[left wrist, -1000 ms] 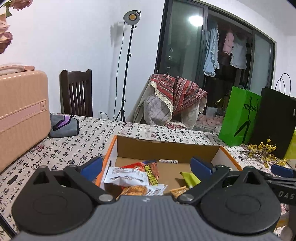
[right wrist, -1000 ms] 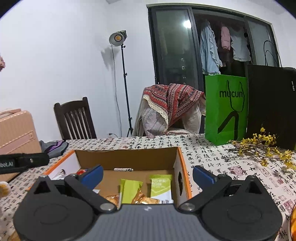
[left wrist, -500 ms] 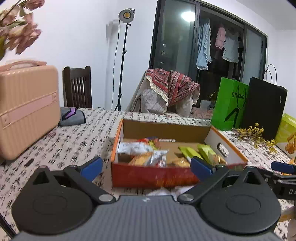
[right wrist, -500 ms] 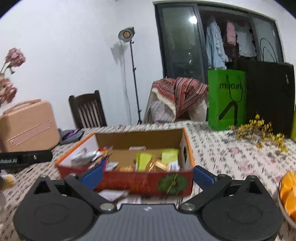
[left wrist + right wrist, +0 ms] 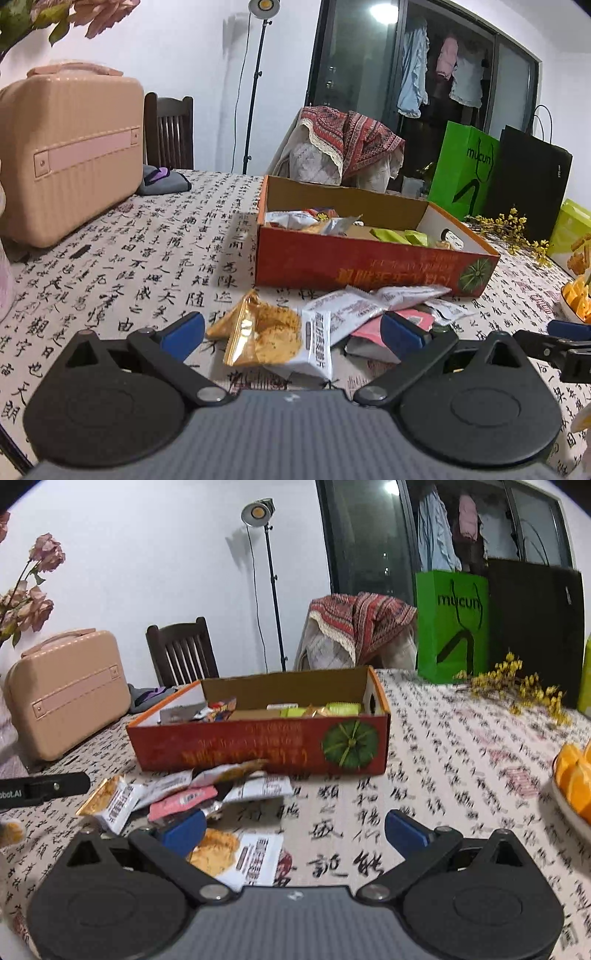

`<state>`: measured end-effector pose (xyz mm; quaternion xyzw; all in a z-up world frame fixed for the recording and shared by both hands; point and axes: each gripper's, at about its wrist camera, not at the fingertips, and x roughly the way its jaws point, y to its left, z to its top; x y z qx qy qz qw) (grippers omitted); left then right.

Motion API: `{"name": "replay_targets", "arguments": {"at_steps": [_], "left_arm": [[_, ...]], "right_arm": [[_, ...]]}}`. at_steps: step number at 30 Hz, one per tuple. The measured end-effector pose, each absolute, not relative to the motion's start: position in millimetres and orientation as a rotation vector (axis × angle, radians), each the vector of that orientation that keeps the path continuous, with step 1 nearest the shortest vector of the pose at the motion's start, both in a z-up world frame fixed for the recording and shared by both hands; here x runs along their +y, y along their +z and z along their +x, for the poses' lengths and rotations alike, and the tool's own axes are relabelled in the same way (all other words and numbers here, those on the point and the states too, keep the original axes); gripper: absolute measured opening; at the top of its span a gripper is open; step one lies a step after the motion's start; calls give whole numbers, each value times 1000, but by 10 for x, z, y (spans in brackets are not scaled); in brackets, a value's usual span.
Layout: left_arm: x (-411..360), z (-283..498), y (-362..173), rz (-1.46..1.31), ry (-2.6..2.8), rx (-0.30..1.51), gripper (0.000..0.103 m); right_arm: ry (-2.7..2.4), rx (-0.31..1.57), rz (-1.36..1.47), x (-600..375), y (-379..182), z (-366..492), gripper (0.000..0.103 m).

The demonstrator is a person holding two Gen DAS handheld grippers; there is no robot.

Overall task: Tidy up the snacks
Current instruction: 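Move both open tools back toward the snack pile, then grasp a golden cracker pack with the right tool while the left tool grasps another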

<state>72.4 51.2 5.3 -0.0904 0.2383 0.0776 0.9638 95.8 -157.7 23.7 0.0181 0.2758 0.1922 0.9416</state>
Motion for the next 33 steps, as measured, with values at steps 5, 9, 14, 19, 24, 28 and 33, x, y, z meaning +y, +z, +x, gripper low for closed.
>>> {"name": "replay_targets", "arguments": {"at_steps": [5,9,14,19,24,28,33], "left_arm": [[554,664,50,-180,159,471,103],[596,651,17,-187,164,478,103],[662,646,-11,-205,177,483,103],[687,643,-37,-207,186,498,103],[714,615,-89,-210,192,520,103],[733,595,-101,-217,198,525,103],[727,587,-119,-221,197,534,103]], "right_arm": [[425,586,39,-1529,194,974,103],[431,604,33,-1470,179,1022,103],[454,661,0,-1286,94,1092,103],[465,721,-61,-1007,2,1132,103],[430,749,-156,-756,-99,1146,103],[411,748,-141,-736,-105,1138,103],[446,737,-141,-779,-100,1096,99]]}}
